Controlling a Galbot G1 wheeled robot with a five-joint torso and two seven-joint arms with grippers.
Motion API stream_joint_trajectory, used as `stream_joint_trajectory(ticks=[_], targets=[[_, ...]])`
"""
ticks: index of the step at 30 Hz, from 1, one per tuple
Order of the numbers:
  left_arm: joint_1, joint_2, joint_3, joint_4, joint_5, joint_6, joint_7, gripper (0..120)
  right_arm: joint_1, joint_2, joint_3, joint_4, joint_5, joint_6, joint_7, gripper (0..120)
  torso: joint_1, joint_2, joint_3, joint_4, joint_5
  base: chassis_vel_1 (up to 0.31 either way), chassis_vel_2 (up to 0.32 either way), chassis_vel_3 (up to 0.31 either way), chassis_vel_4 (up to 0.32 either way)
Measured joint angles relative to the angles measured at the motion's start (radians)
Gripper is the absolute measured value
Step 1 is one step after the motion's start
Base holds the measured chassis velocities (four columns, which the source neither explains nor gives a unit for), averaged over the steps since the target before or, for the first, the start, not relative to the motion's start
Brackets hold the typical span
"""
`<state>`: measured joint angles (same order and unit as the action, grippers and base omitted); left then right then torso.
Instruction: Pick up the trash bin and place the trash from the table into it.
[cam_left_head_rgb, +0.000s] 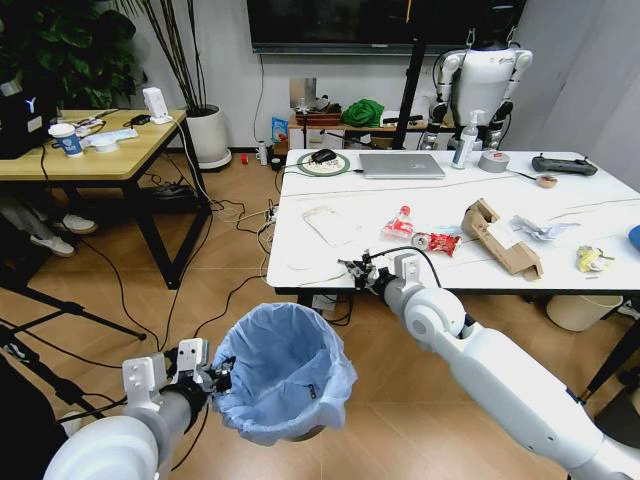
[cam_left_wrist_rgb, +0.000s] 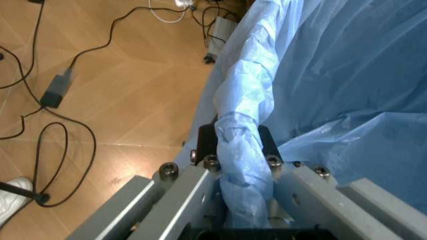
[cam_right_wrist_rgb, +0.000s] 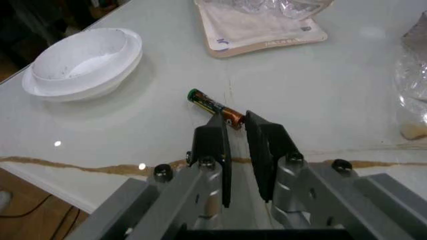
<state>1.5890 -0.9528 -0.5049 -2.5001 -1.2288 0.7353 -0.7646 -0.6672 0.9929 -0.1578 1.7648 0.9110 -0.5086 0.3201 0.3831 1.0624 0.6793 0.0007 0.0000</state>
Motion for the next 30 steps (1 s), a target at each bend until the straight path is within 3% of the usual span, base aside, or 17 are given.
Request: stream_joint_trajectory(ticks=[12,15,17,24,30], targets=[[0.001,0.0,-0.001,0.0,0.004,0.0,0.003,0,-0.011,-0.006,0.009,0.022,0.001,0.002,0.016,8,0.0,0.0,0.0,0.0,0.0,0.0,0.0,0.0,0.0],[0.003,-0.001,-0.001,0.0,0.006,0.0,0.004,0,-0.015,-0.009,0.014,0.031,0.004,0.001,0.019,19,0.0,0.0,0.0,0.0,0.0,0.0,0.0,0.0,0.0],[0.003,-0.001,-0.001,0.0,0.006,0.0,0.004,0,-0.015,-0.01,0.015,0.031,0.004,0.001,0.019,19,0.0,0.0,0.0,0.0,0.0,0.0,0.0,0.0,0.0],[0.008,0.0,-0.002,0.0,0.008,0.0,0.006,0,-0.011,-0.011,0.012,0.035,0.009,-0.001,0.021,52,0.0,0.0,0.0,-0.0001,0.0,0.0,0.0,0.0,0.0],[0.008,0.001,-0.003,0.0,0.008,0.0,0.007,0,0.005,0.004,-0.007,0.019,0.012,-0.004,0.032,72,0.0,0.0,0.0,0.0,0.0,0.0,0.0,0.0,0.0]])
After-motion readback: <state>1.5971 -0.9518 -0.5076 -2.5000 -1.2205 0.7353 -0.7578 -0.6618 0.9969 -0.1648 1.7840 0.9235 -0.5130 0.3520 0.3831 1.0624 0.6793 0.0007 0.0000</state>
